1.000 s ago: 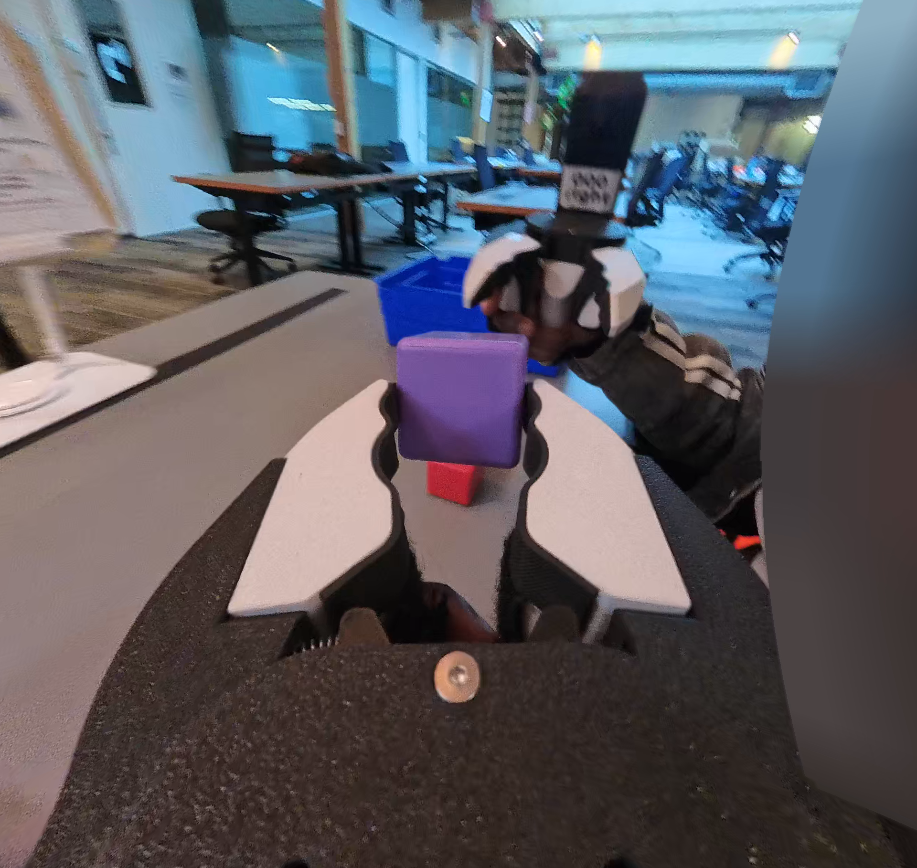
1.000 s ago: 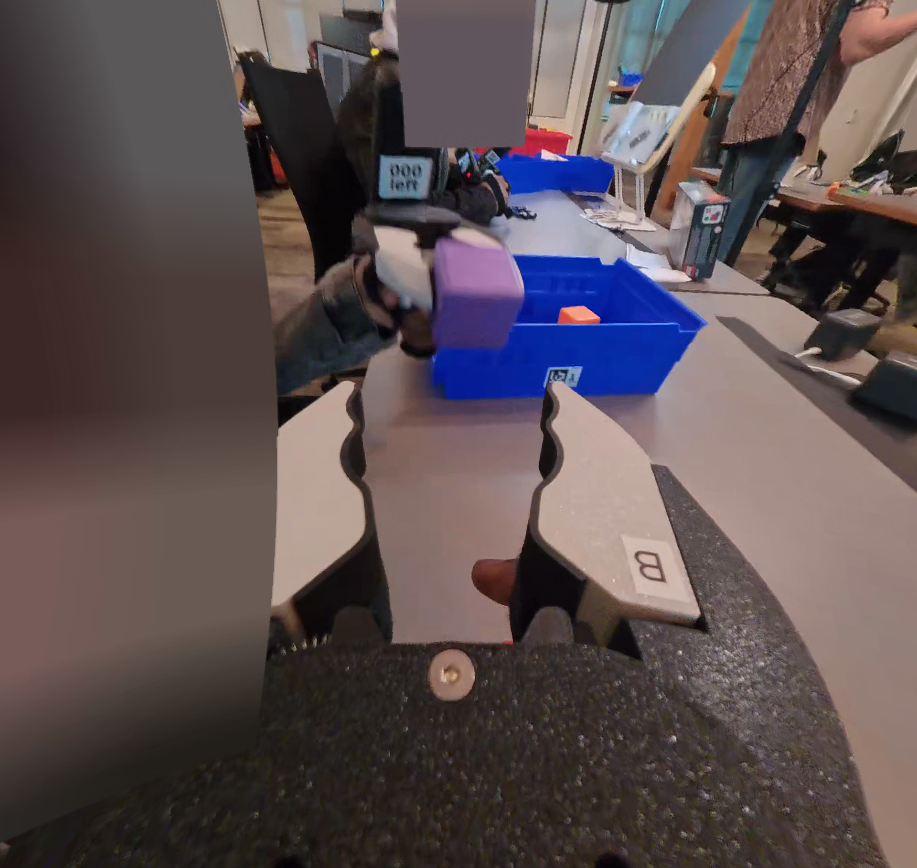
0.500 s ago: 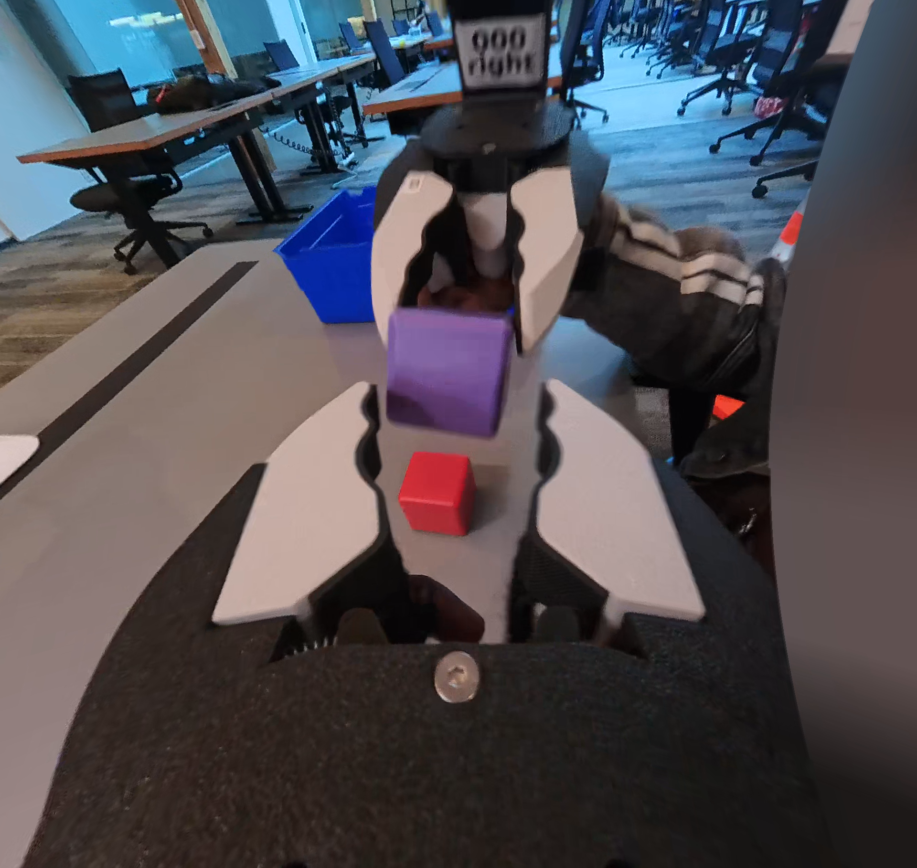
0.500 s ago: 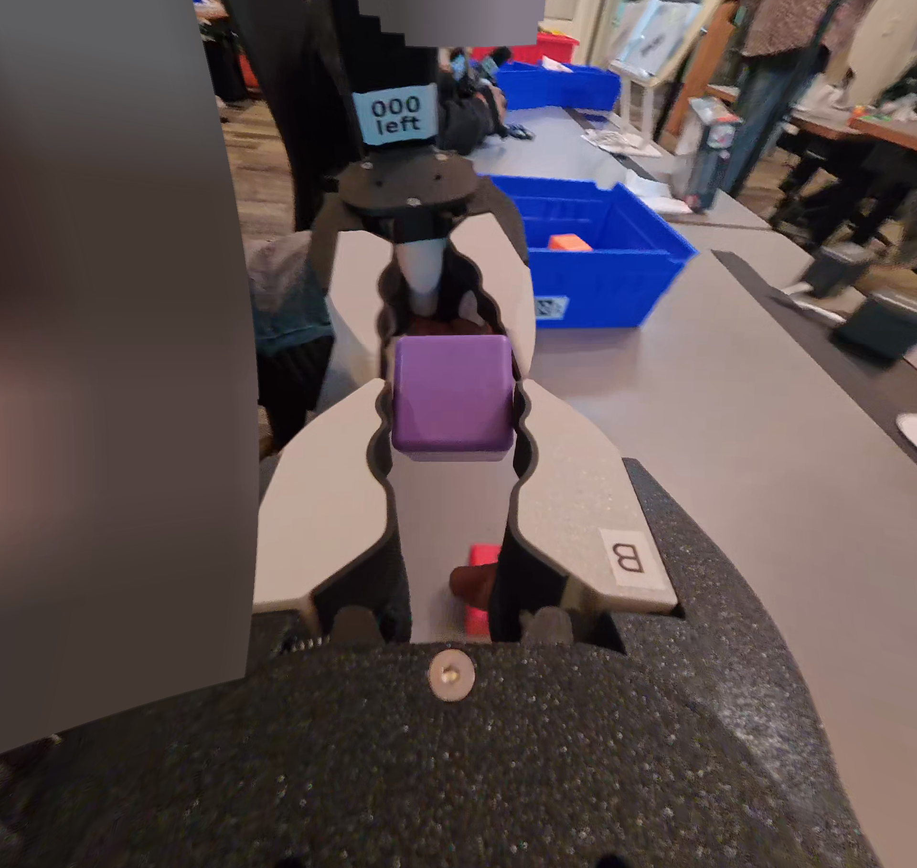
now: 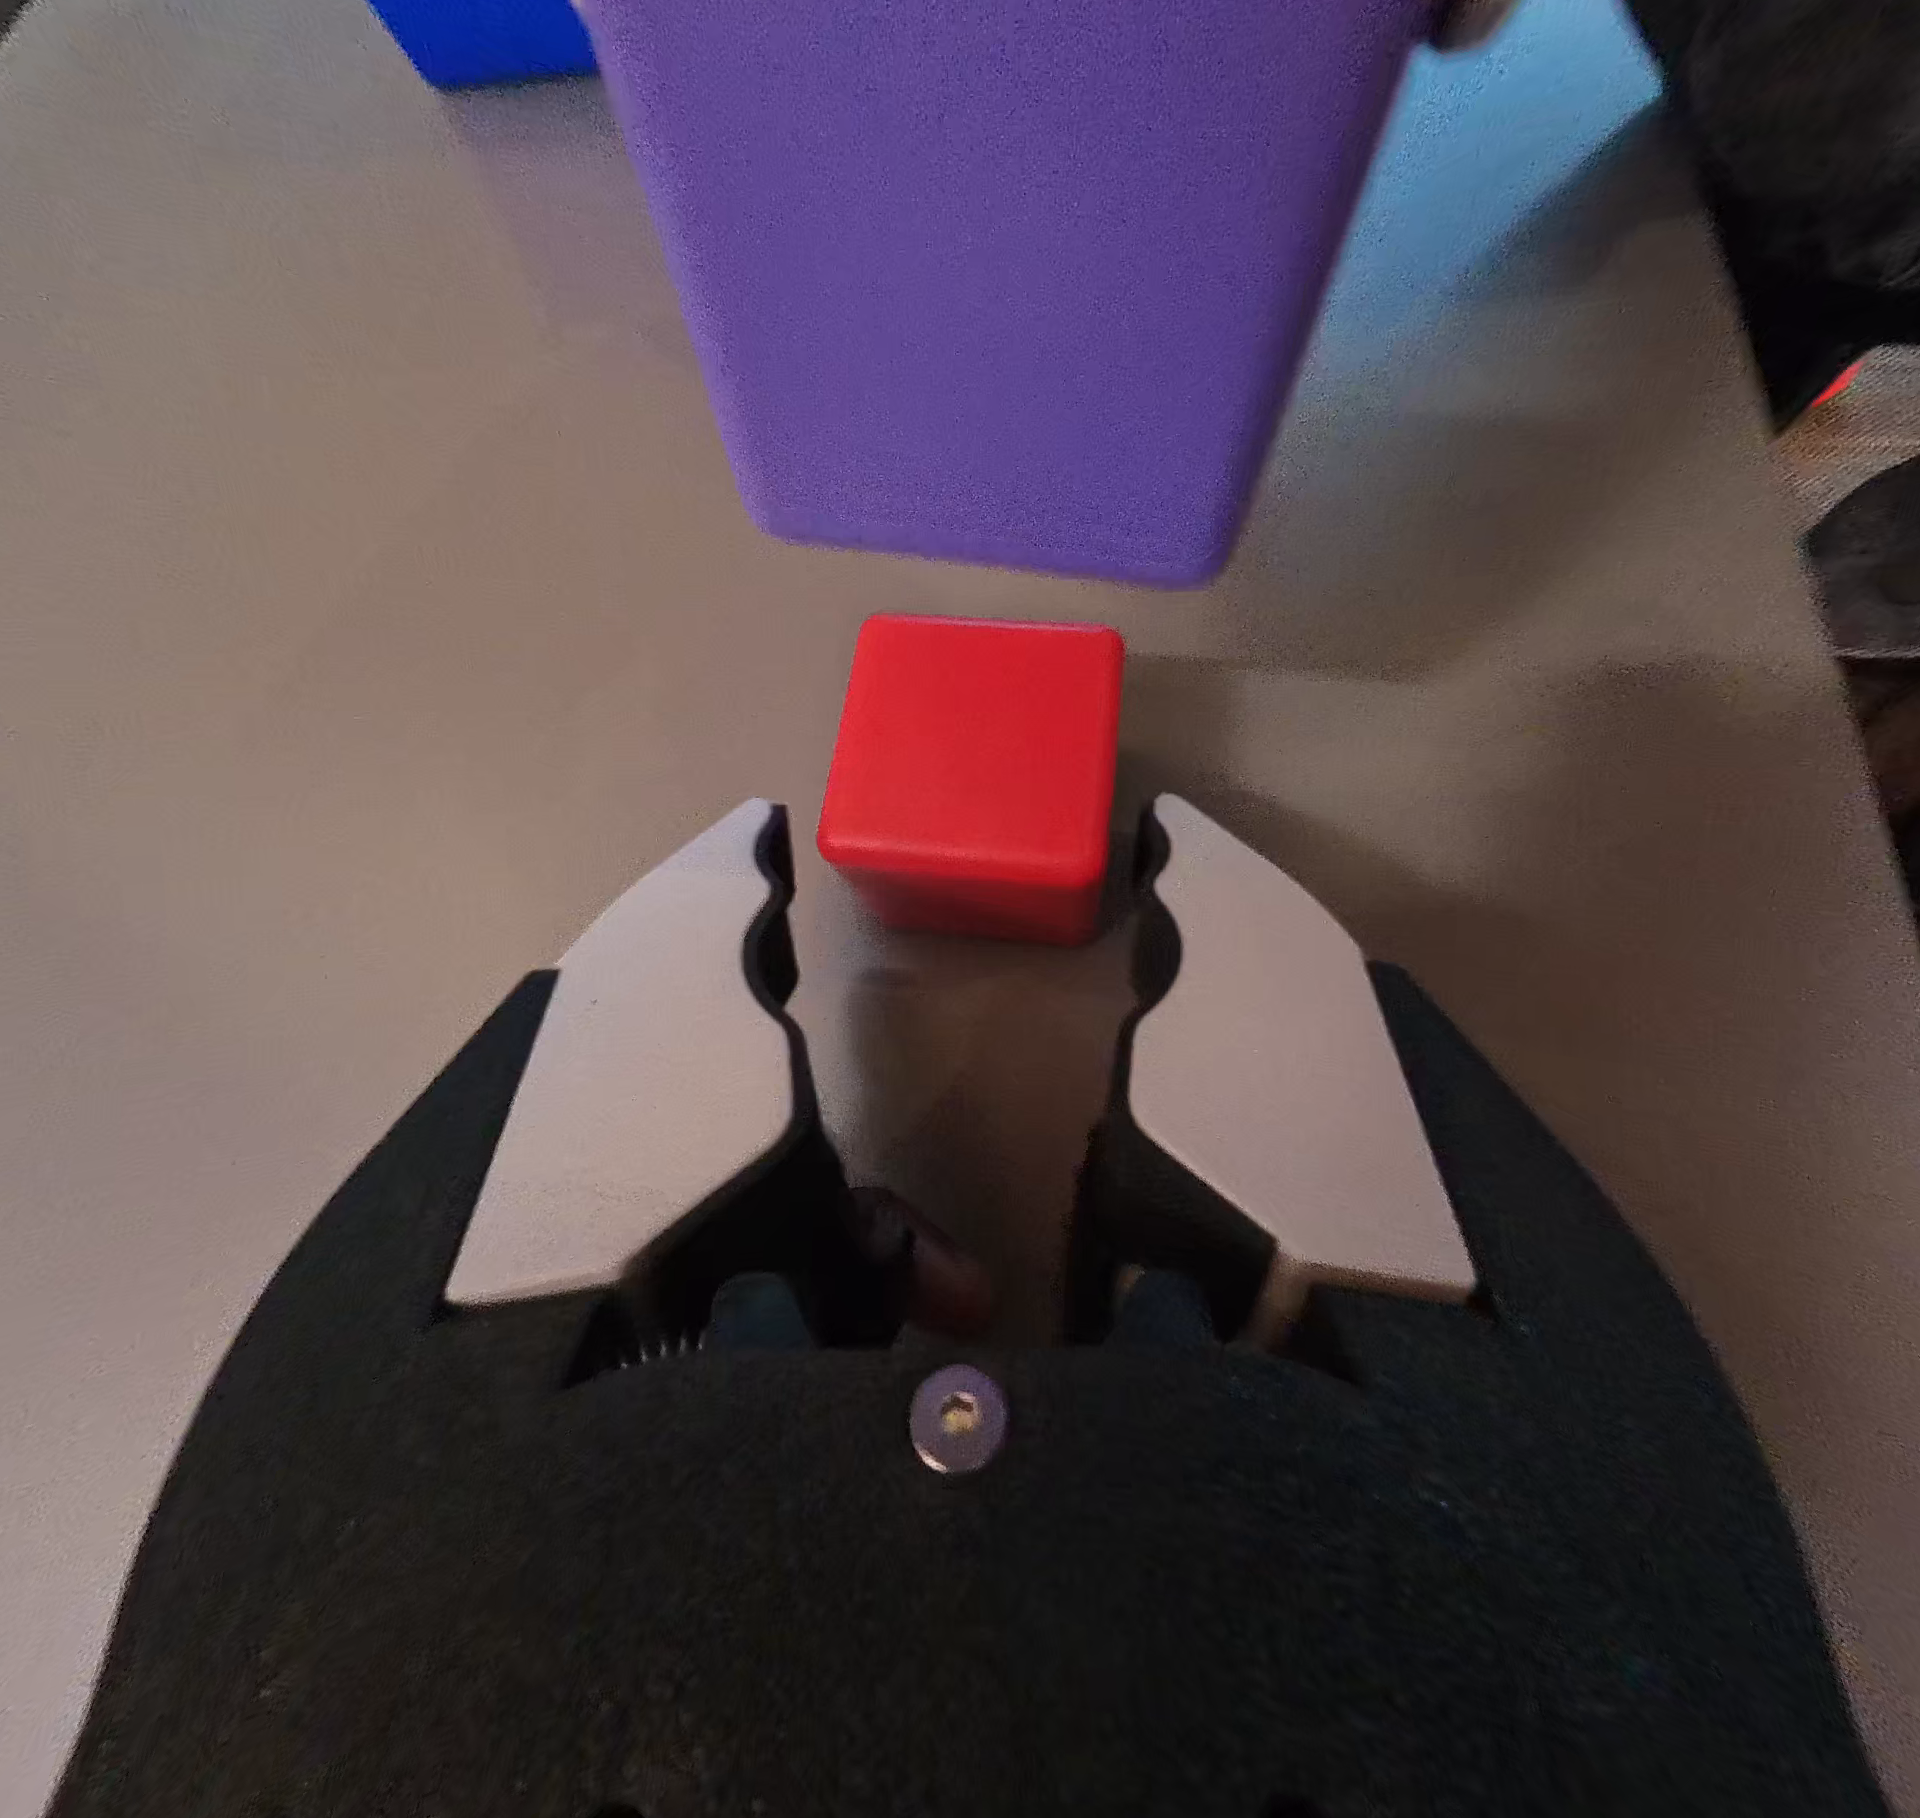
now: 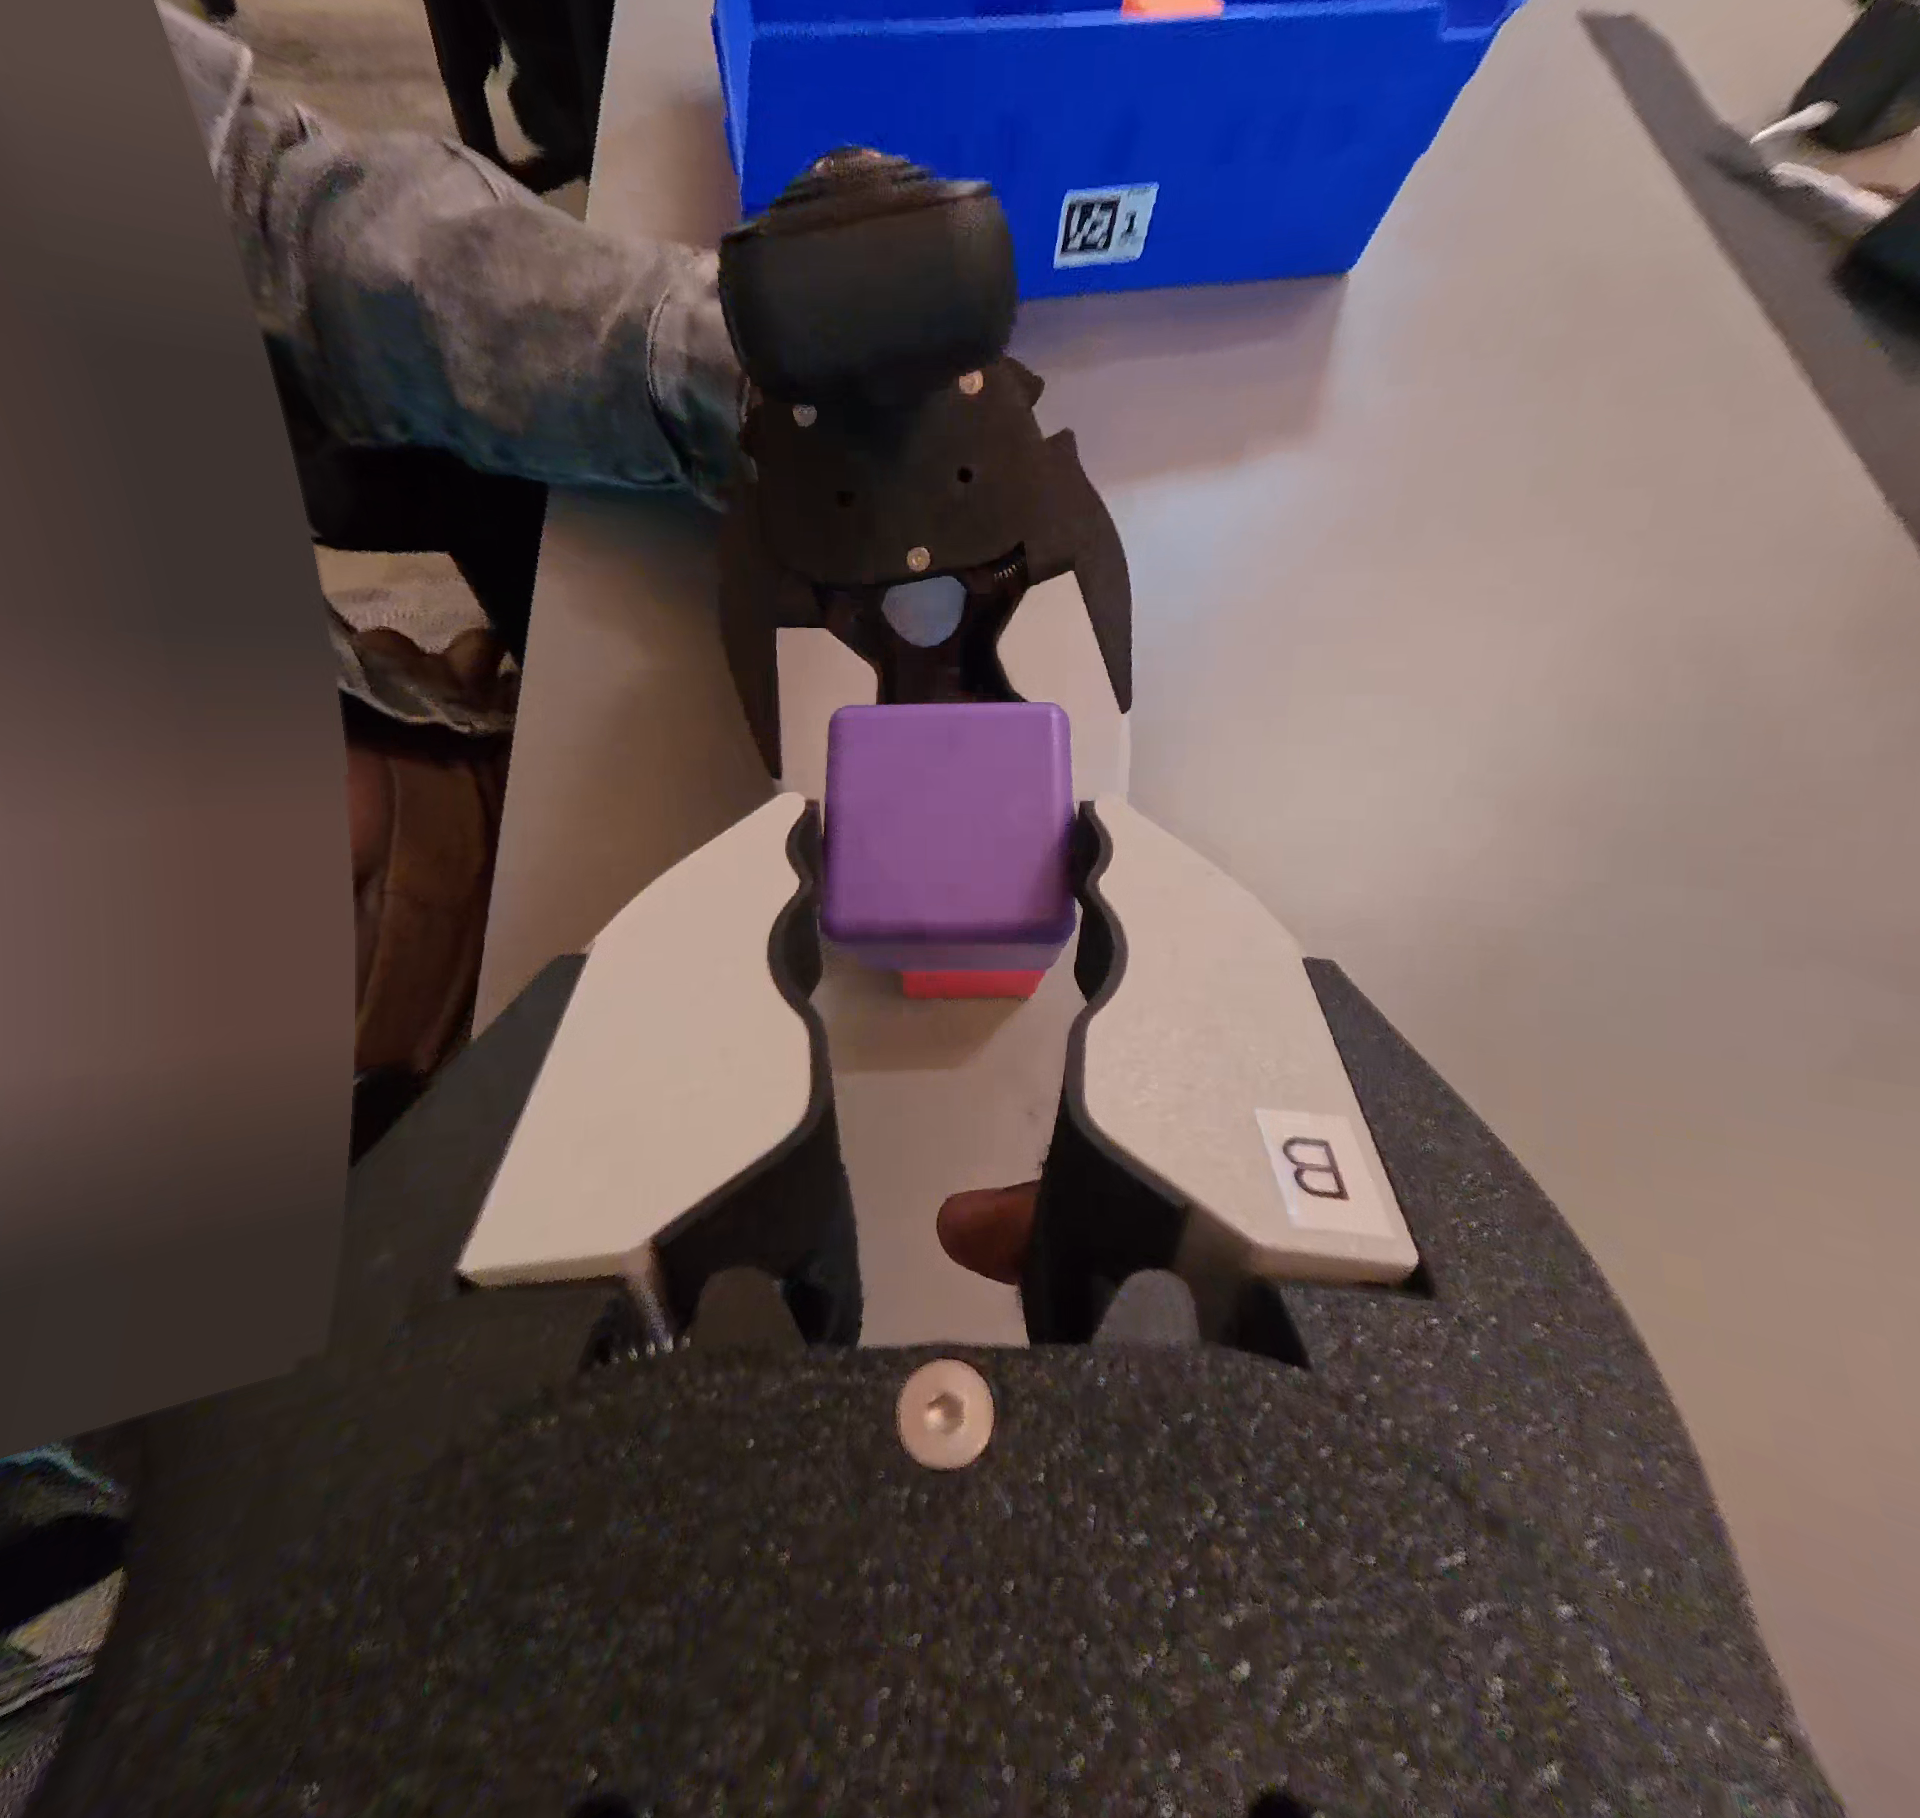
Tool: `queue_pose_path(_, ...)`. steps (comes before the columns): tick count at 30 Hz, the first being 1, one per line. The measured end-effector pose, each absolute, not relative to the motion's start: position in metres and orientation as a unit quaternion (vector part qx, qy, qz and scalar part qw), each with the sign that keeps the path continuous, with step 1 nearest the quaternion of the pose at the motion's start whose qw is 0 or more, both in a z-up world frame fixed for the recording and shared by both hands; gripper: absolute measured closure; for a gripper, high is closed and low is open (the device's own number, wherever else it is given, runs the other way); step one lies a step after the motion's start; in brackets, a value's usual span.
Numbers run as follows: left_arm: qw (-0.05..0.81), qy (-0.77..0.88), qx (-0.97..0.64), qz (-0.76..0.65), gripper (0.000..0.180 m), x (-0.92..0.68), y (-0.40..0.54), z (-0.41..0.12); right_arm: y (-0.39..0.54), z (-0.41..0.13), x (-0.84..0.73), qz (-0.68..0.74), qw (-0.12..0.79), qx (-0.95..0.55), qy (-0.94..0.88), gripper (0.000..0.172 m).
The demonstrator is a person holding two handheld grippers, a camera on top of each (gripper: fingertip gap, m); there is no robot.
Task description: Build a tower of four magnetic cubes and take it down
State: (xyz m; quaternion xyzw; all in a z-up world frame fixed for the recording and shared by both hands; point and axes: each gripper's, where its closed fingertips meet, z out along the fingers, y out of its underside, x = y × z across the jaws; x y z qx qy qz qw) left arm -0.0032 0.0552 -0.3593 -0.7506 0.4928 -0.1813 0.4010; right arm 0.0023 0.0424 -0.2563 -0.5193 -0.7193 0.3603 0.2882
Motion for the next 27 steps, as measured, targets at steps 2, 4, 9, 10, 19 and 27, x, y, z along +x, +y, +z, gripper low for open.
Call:
queue_pose_path(2,0.386,0.492,-0.762,-0.166,0.130,-0.004,0.057,-0.366,0.043,-0.265,-0.001,0.346,0.271,-0.521,-0.731,0.126)
queue_pose_path(4,0.377,0.491,-0.764,-0.180,0.131,-0.005,0.054,-0.366,0.046,-0.271,-0.004,0.334,0.256,-0.527,-0.738,0.126)
queue_pose_path(9,0.375,0.489,-0.766,-0.182,0.131,-0.006,0.052,-0.366,0.049,-0.285,-0.012,0.321,0.217,-0.526,-0.757,0.126)
queue_pose_path(10,0.375,0.488,-0.767,-0.182,0.131,-0.006,0.051,-0.366,0.049,-0.287,-0.014,0.321,0.212,-0.524,-0.760,0.126)
queue_pose_path(19,0.371,0.470,-0.779,-0.188,0.131,-0.008,0.051,-0.366,0.046,-0.299,-0.021,0.335,0.205,-0.527,-0.753,0.126)
queue_pose_path(27,0.372,0.473,-0.777,-0.185,0.131,-0.008,0.051,-0.366,0.046,-0.299,-0.019,0.345,0.211,-0.521,-0.752,0.125)
